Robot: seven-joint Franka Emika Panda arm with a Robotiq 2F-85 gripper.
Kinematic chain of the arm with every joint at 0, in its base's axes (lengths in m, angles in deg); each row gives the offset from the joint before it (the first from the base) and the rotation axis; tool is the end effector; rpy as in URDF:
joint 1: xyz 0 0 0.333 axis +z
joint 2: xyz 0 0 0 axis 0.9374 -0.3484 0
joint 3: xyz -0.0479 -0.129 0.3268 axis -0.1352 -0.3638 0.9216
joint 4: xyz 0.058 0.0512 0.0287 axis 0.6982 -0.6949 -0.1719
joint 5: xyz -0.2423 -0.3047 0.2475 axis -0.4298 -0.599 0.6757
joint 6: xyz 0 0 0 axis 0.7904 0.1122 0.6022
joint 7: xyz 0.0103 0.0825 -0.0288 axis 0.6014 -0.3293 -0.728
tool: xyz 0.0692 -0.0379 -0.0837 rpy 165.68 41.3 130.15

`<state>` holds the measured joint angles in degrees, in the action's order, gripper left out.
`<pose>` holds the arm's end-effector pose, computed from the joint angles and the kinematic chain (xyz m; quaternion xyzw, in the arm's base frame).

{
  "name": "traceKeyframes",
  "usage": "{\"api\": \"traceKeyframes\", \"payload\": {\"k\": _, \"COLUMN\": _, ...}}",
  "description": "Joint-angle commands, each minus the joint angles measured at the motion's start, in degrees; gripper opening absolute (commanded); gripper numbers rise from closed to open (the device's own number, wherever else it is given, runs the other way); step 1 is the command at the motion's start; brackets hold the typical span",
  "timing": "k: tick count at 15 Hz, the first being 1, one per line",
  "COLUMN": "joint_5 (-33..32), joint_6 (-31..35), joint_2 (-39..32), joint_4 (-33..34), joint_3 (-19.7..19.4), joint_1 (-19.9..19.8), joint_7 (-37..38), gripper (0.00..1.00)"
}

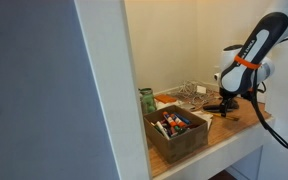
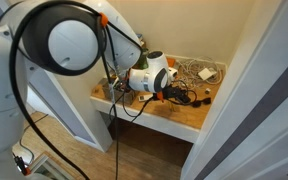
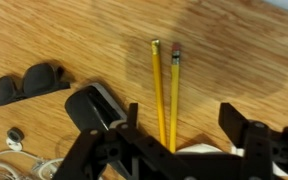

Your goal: Remove two yellow pencils from the box and place them on the shelf.

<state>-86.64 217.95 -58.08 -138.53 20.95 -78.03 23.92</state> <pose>0.6789 -0.1493 0.1439 0.9631 0.2238 0.0820 0.1248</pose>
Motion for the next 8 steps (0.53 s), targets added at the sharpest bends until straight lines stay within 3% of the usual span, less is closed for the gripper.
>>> {"api": "traceKeyframes", "payload": {"k": 1, "joint_5": 5.89, "joint_6": -5.13, "joint_2": 6.63, "joint_4": -5.25, "joint_3": 5.69, "joint_1": -2.60, "joint_7": -0.85, "gripper": 1.00}}
{"api": "traceKeyframes", "payload": {"k": 5, "joint_5": 17.78, "joint_6": -11.71, "joint_2": 11.43, "joint_4": -6.50, "joint_3": 11.05, "joint_1": -3.94, "joint_7": 0.85, "gripper": 1.00}}
{"api": "traceKeyframes", "payload": {"k": 8, "joint_5": 25.10, "joint_6": -16.13, "joint_2": 14.52, "joint_4": -5.93, "joint_3": 11.83, "joint_1": -2.67, "joint_7": 4.20, "gripper": 1.00}}
